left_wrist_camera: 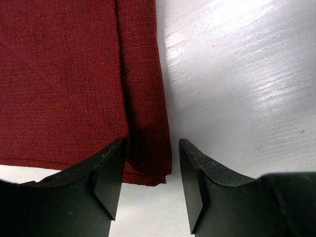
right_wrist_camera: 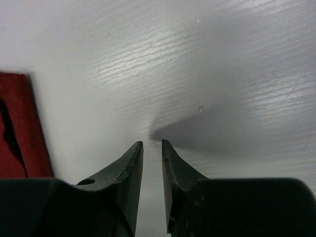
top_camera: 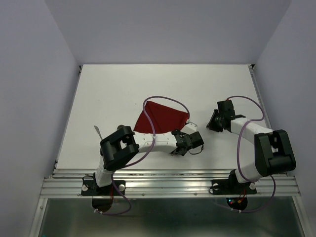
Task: Fold the napkin into a case and place the utensils inside
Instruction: Pick up the upper triangle-folded napkin from the center of the board.
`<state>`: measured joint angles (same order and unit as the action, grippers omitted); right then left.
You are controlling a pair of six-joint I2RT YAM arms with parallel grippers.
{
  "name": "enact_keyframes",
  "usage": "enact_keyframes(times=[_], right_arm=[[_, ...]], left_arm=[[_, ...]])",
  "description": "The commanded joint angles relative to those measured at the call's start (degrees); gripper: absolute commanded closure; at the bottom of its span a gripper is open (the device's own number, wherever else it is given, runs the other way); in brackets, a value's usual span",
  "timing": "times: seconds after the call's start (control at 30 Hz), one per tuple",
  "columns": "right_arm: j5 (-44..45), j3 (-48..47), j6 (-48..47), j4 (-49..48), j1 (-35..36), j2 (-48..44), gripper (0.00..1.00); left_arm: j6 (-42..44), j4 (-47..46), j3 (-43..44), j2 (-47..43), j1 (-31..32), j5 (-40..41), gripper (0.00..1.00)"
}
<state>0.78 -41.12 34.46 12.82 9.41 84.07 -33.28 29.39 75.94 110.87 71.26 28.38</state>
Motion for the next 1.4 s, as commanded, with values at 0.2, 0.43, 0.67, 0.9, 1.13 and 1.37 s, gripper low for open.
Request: enact_keyframes(times=[0.2, 0.43, 0.67, 0.9, 1.13, 1.37], right_arm=[[-0.3, -0.4, -0.3, -1.0, -0.4, -1.2, 0.72], [-0.2, -0.1, -0.3, -0.9, -0.4, -1.4, 0.72], [-0.3, -0.1, -0.1, -1.0, -0.4, -1.4, 0.72], [-0.2, 0.1, -0.1, -1.0, -0.4, -1.8, 0.72], [-0.2, 0.4, 0.0, -0.9, -0.4, -2.2, 0.72], [-0.5, 0.5, -0.1, -0.7, -0.4, -2.9, 0.72]], left_arm=[[1.7, -3.2, -0.7, 0.3, 0.3, -0.1, 0.43], [1.6, -3.0, -0.6, 0.7, 0.3, -0.2, 0.51], [1.5, -1.6, -0.3, 2.4, 0.3, 1.3, 0.57], [2.2, -1.4, -0.5, 3.9, 0.2, 1.6, 0.57], [6.4, -6.9, -4.7, 1.5, -2.9, -3.8, 0.76], [10.5, -11.9, -8.2, -2.1, -6.8, -11.2, 1.0]])
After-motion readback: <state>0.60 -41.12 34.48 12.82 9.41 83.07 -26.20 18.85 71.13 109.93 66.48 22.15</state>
